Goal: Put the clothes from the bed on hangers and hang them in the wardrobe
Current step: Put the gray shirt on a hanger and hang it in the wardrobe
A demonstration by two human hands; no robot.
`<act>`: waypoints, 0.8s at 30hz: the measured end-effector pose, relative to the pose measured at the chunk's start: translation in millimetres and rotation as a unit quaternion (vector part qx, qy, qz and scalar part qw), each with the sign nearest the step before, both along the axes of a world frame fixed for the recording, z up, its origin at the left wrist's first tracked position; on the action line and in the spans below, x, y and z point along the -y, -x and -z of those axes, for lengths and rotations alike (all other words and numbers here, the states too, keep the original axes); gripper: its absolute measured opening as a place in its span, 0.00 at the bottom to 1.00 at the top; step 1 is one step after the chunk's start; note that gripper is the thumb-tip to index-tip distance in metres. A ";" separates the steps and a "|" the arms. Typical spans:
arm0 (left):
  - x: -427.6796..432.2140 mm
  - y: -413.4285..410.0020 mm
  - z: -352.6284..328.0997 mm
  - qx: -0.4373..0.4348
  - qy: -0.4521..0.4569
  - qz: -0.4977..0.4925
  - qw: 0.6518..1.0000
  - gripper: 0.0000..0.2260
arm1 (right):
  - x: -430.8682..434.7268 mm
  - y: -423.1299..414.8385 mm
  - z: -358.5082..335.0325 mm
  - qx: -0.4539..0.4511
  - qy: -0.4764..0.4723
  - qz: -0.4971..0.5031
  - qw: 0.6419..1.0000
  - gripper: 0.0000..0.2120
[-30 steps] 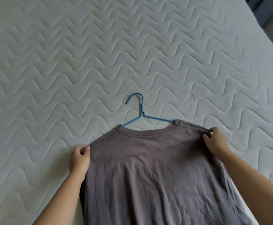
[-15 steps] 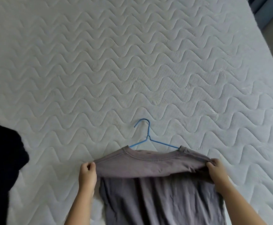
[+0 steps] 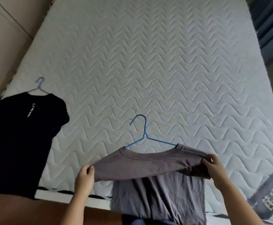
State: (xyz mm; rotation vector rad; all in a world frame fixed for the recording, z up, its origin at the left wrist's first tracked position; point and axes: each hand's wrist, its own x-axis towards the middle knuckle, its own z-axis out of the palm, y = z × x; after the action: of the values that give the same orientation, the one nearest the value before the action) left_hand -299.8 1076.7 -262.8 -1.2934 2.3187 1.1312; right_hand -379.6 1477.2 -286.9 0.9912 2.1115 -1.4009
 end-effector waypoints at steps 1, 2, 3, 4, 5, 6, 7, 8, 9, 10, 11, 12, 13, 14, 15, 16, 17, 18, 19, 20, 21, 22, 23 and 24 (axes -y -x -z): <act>-4.7 -12.0 -7.0 0.002 0.003 -0.009 1.000 0.15 | -0.2 3.3 -8.5 -0.013 -0.011 -0.026 1.000 0.06; -8.9 -24.3 -13.2 0.008 0.006 -0.021 1.000 0.14 | -0.4 5.7 -15.9 -0.029 -0.022 -0.056 0.998 0.06; -12.0 -36.3 -17.9 0.012 0.010 -0.032 0.999 0.14 | 0.5 8.1 -23.7 -0.046 -0.034 -0.092 0.994 0.06; -13.7 -47.8 -22.0 0.013 0.014 -0.043 0.999 0.14 | 1.6 10.5 -30.7 -0.063 -0.046 -0.127 0.989 0.06; -14.8 -58.9 -26.1 0.011 0.019 -0.056 0.998 0.14 | 3.7 13.2 -38.5 -0.075 -0.054 -0.164 0.982 0.07; -15.4 -70.2 -30.3 0.005 0.023 -0.071 0.997 0.13 | 6.0 15.5 -45.6 -0.084 -0.061 -0.200 0.974 0.08; -16.1 -82.7 -34.5 0.000 0.029 -0.087 0.996 0.13 | 9.3 16.9 -53.3 -0.088 -0.067 -0.234 0.966 0.08; -17.1 -95.5 -38.6 -0.006 0.037 -0.104 0.994 0.13 | 13.8 18.2 -60.3 -0.093 -0.071 -0.267 0.956 0.09; -17.7 -108.0 -42.3 -0.011 0.046 -0.120 0.992 0.13 | 18.6 19.2 -66.4 -0.094 -0.082 -0.299 0.946 0.10; -18.0 -119.9 -45.7 -0.016 0.054 -0.136 0.989 0.13 | 23.3 20.0 -70.0 -0.094 -0.099 -0.329 0.935 0.11; -17.7 -130.5 -48.1 -0.021 0.061 -0.151 0.986 0.12 | 30.0 20.8 -73.0 -0.089 -0.120 -0.357 0.922 0.13; -17.1 -139.6 -50.4 -0.027 0.067 -0.164 0.984 0.12 | 39.1 21.6 -74.6 -0.080 -0.141 -0.388 0.907 0.15; -16.5 -148.4 -51.8 -0.032 0.072 -0.172 0.982 0.12 | 51.5 21.1 -75.9 -0.069 -0.158 -0.426 0.888 0.16; -15.9 -156.6 -52.6 -0.036 0.074 -0.177 0.981 0.12 | 65.9 19.7 -77.0 -0.057 -0.171 -0.468 0.865 0.17; -15.2 -165.0 -52.7 -0.041 0.078 -0.182 0.979 0.11 | 81.8 16.8 -77.4 -0.044 -0.178 -0.506 0.843 0.17; -14.3 -173.6 -53.6 -0.045 0.084 -0.191 0.977 0.11 | 98.4 12.2 -77.5 -0.036 -0.176 -0.534 0.826 0.18; -12.4 -182.2 -55.6 -0.048 0.090 -0.205 0.973 0.11 | 114.3 6.4 -78.4 -0.030 -0.169 -0.554 0.815 0.19; -9.6 -191.2 -58.0 -0.049 0.095 -0.225 0.969 0.11 | 128.6 -0.2 -80.6 -0.031 -0.162 -0.572 0.804 0.20; -5.5 -200.8 -60.7 -0.052 0.099 -0.242 0.964 0.11 | 141.0 -7.2 -83.7 -0.035 -0.155 -0.587 0.794 0.19; 0.0 -211.0 -63.6 -0.057 0.100 -0.256 0.960 0.11 | 152.1 -13.9 -86.0 -0.038 -0.150 -0.600 0.785 0.18; 6.7 -222.4 -65.7 -0.065 0.103 -0.265 0.957 0.11 | 162.4 -20.7 -88.3 -0.041 -0.144 -0.609 0.779 0.17; 14.6 -234.2 -67.6 -0.070 0.107 -0.272 0.954 0.11 | 172.2 -27.1 -90.7 -0.047 -0.136 -0.615 0.776 0.15; 23.7 -246.5 -69.5 -0.072 0.114 -0.279 0.951 0.11 | 181.6 -33.2 -92.8 -0.052 -0.126 -0.617 0.775 0.14; 34.0 -259.3 -71.3 -0.068 0.122 -0.289 0.947 0.11 | 190.8 -39.7 -95.5 -0.057 -0.122 -0.622 0.772 0.13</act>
State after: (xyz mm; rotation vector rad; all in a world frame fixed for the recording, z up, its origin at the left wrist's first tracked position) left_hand -40.5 1042.7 -191.5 -2.1507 2.2928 1.1362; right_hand -339.9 1286.4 -191.4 -0.5091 2.2398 -0.4742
